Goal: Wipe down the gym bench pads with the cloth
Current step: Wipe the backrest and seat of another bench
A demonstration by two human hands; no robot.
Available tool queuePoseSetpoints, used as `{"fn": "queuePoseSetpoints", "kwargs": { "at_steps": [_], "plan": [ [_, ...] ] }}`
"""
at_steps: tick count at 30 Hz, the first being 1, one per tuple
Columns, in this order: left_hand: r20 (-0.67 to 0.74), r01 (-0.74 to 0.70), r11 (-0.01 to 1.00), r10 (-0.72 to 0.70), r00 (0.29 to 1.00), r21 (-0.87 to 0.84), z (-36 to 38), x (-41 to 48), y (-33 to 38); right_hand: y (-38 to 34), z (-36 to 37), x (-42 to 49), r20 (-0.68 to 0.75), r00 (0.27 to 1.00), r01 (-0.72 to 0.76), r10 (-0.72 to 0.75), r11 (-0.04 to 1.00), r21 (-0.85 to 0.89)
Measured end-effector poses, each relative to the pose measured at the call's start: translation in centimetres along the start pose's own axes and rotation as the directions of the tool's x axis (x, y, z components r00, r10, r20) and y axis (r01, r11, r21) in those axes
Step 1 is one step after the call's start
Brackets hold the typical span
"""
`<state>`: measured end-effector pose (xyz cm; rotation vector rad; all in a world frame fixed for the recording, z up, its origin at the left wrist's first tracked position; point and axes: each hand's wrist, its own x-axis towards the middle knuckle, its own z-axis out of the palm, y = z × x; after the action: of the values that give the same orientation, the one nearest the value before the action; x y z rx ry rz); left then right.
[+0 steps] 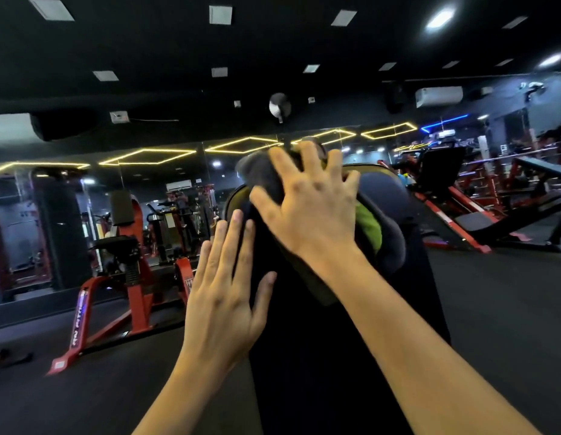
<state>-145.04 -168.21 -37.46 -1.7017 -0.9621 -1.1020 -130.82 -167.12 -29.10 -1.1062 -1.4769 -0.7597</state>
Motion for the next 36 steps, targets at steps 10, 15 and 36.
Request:
{"fn": "queuePoseSetpoints", "kwargs": {
  "at_steps": [10,15,36],
  "plan": [
    [-0.005,0.036,0.969,-0.039,0.999,-0.243,1.0,-3.0,-0.2,-0.1,-0.3,0.3,0.03,0.957,-0.289,0.29,0.957,-0.039],
    [0.008,0.05,0.937,-0.051,0.999,-0.344,1.4,-4.4,-0.4,-2.1,0.9,-3.9,-0.052,0.986,0.156,-0.156,0.988,-0.001],
    [0.097,0.184,0.809,-0.157,0.983,-0.558,2.0,-6.9,2.5,2.0,1.0,-10.5,-0.113,0.861,-0.5,0.497,0.866,0.0]
  ]
}}
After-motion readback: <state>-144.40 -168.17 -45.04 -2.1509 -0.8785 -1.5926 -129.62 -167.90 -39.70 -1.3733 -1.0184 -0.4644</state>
